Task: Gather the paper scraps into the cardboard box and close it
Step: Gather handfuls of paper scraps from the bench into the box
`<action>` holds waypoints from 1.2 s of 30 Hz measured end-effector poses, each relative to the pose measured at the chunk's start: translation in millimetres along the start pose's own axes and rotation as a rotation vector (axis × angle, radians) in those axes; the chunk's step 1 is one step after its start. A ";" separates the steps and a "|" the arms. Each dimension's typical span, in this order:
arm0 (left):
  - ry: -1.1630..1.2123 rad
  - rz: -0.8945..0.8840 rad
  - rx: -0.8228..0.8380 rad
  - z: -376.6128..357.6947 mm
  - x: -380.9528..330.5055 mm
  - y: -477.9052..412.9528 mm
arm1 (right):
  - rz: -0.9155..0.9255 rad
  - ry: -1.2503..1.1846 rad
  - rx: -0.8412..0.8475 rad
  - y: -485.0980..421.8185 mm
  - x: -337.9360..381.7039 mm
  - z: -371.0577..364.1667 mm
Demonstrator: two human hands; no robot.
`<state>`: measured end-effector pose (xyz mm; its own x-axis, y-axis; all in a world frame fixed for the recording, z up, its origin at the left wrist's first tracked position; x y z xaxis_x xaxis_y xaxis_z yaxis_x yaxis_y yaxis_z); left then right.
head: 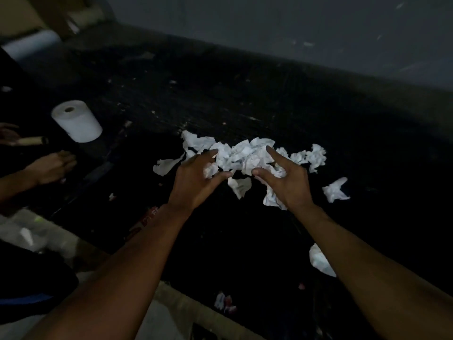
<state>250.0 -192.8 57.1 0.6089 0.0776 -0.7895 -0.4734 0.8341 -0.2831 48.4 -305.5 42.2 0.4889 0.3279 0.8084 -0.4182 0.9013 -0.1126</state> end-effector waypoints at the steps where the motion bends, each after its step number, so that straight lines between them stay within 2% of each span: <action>1: -0.017 -0.026 -0.012 0.1 -14.1 -0.5 | 0.021 0.009 -0.008 -1.0 6.0 11.8; 8: -0.048 -0.217 -0.034 -2.7 -114.1 7.4 | 0.132 0.024 -0.146 17.4 37.3 114.7; 18: 0.119 -0.506 0.112 -59.5 -262.2 50.9 | 0.049 0.121 -0.473 135.3 31.6 280.3; 22: 0.247 -0.576 0.177 -101.4 -319.9 86.4 | -0.007 0.212 -0.536 197.5 13.6 342.3; 27: 0.288 -0.687 0.291 -171.4 -401.0 132.9 | -0.082 0.274 -0.741 276.2 -19.4 433.5; 31: 0.312 -0.762 0.353 -228.1 -471.5 168.6 | -0.119 0.355 -0.839 326.9 -51.8 506.7; 36: 0.347 -0.801 0.388 -310.7 -551.9 208.2 | -0.150 0.398 -0.882 367.8 -113.0 598.6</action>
<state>-382.4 -231.6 264.7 0.4081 -0.7095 -0.5745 0.2847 0.6968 -0.6583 -618.9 -180.5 255.3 0.7803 0.1185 0.6141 0.3128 0.7763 -0.5473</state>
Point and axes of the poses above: each hand's wrist, its own y-axis away from the middle knuckle, its own z-axis out of the back of the hand, x = y × z, the point moved 10 cm from there along -y, towards the middle knuckle, and after that the axes turned 9 degrees about y, right-handed, at the moved point
